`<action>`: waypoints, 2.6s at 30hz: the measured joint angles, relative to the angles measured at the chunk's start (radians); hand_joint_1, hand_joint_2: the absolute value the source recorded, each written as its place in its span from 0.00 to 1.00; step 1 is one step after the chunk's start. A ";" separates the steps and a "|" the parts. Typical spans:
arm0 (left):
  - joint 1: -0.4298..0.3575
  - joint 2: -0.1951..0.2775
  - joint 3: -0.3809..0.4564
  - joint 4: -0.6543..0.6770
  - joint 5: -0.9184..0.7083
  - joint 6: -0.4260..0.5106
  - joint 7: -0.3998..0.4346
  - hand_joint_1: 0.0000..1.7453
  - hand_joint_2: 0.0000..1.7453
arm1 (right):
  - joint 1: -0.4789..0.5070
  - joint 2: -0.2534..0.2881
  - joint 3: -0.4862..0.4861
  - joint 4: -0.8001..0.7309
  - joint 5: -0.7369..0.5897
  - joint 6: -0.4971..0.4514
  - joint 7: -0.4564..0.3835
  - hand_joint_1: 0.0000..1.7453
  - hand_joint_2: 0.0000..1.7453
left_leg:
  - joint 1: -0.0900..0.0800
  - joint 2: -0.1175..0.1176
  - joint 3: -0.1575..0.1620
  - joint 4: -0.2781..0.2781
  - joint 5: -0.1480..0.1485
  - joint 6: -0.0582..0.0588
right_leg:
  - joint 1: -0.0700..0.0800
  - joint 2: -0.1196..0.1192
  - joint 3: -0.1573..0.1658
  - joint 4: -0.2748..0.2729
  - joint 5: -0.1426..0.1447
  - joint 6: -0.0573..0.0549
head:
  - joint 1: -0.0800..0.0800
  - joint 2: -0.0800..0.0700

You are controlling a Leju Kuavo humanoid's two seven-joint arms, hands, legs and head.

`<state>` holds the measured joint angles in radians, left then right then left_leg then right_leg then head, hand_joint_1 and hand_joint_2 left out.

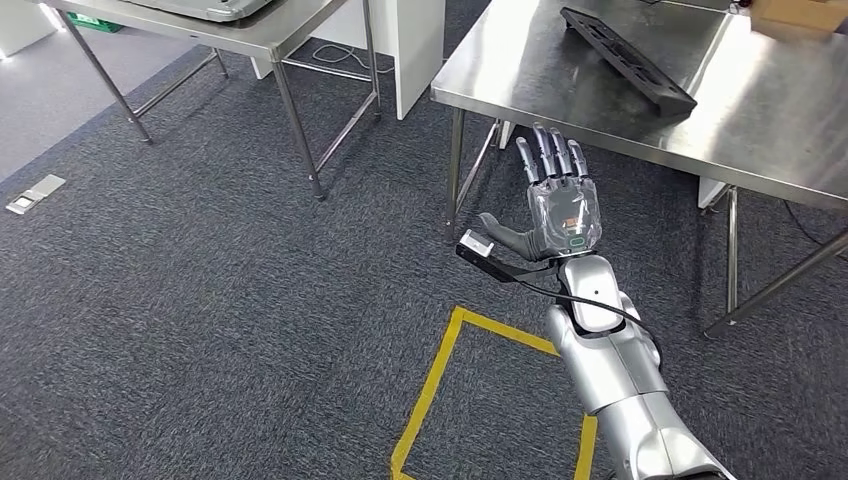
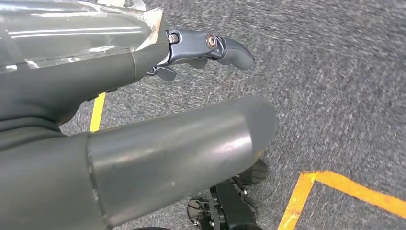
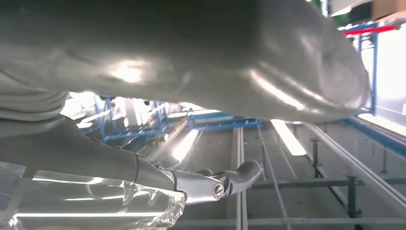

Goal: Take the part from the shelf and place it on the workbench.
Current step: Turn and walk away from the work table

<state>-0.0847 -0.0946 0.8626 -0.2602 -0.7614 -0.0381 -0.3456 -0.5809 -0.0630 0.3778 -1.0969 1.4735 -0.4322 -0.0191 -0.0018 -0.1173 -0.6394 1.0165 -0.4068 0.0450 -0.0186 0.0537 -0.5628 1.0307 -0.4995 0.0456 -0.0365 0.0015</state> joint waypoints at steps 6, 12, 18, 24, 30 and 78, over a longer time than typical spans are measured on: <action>0.008 0.000 0.004 0.000 -0.002 0.000 0.000 0.00 0.00 | -0.020 0.017 0.002 0.007 -0.005 -0.001 -0.004 0.00 0.00 | 0.001 0.070 -0.056 0.086 -0.046 -0.036 | -0.006 -0.055 0.008 -0.020 0.016 -0.038 | -0.012 0.000; 0.005 0.000 0.012 0.000 -0.007 0.000 -0.001 0.00 0.00 | -0.022 0.018 0.003 0.023 -0.018 -0.003 -0.010 0.00 0.00 | 0.024 0.130 -0.101 0.186 -0.066 -0.060 | -0.008 -0.131 0.009 -0.020 0.011 -0.041 | -0.020 0.000; 0.000 0.000 0.016 -0.002 -0.015 0.000 -0.003 0.00 0.00 | -0.031 0.017 0.004 0.023 -0.021 -0.004 -0.011 0.00 0.00 | 0.009 0.165 -0.001 0.002 -0.013 -0.036 | 0.002 -0.188 0.026 -0.028 -0.004 -0.006 | -0.016 0.000; -0.006 0.000 0.016 -0.003 -0.023 0.002 -0.004 0.00 0.00 | -0.023 0.006 0.006 0.025 -0.025 -0.011 -0.009 0.00 0.00 | 0.010 0.084 0.008 -0.014 -0.001 -0.004 | 0.000 -0.066 -0.081 0.203 -0.105 -0.014 | -0.002 0.000; -0.008 -0.003 0.016 -0.003 -0.026 0.002 0.000 0.00 0.00 | -0.002 -0.002 0.009 0.027 -0.020 -0.013 0.001 0.00 0.00 | 0.001 -0.011 0.005 -0.007 -0.002 -0.006 | 0.007 0.010 -0.032 0.014 0.018 -0.011 | 0.000 0.000; -0.035 0.001 0.044 -0.013 -0.014 0.052 -0.004 0.00 0.00 | 0.015 0.090 0.033 0.055 -0.118 -0.045 -0.017 0.00 0.00 | 0.000 0.186 0.005 0.000 -0.009 -0.033 | 0.021 -0.167 0.014 -0.021 0.006 -0.043 | -0.011 0.000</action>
<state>-0.1192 -0.0940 0.9068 -0.2735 -0.7756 0.0139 -0.3499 -0.5657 0.0273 0.4106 -1.0417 1.3555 -0.4773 -0.0359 -0.0022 0.0690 -0.6342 1.0167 -0.4161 0.0121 0.0021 -0.1137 -0.5492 1.0097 -0.4936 0.0027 -0.0474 0.0015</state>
